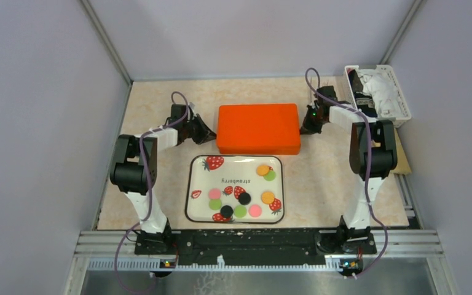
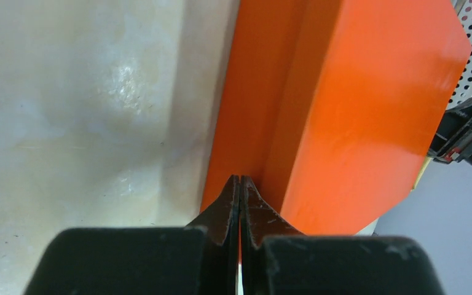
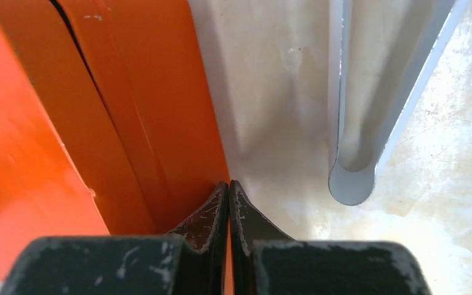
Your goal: Pack the cookies
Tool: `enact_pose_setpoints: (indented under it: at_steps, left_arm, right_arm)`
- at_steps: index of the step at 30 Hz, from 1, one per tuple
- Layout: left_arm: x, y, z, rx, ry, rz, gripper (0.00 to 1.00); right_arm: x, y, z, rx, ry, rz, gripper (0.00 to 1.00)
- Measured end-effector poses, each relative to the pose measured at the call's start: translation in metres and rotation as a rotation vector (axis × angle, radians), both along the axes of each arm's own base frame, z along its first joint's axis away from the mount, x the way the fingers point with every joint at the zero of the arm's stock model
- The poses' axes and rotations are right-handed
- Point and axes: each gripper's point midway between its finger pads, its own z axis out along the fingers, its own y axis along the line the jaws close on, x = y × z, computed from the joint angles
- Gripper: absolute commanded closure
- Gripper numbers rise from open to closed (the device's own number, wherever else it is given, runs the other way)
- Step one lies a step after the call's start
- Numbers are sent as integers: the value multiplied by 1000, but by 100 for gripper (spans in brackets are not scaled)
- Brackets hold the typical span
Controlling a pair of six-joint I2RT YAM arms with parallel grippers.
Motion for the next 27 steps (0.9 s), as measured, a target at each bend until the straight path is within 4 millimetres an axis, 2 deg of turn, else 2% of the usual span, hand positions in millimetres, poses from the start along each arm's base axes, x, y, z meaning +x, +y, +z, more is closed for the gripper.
enact_pose_setpoints:
  at_steps: [3,8,14,20,21,24,27]
  left_arm:
    - [7,-3,4,25,-29,-6,100]
    - [14,6,3,57,-43,19,100]
    - [12,8,2,60,-33,18,100]
    - [7,-1,4,38,-29,-15,100]
    - [6,-3,4,33,-29,-22,100]
    - [3,-9,6,19,-27,-44,100]
    - [1,-12,6,12,-27,-55,100]
  right_arm:
    - [3,6,3,-21,-9,25,100]
    - [17,19,9,-35,-43,60,100]
    - [12,18,5,-103,-22,49,100]
    - [9,0,6,-220,5,-3,100]
    - [8,-11,3,-261,18,-35,100]
    - [6,-24,4,-310,26,-74,100]
    - [6,-41,14,-378,12,-122,100]
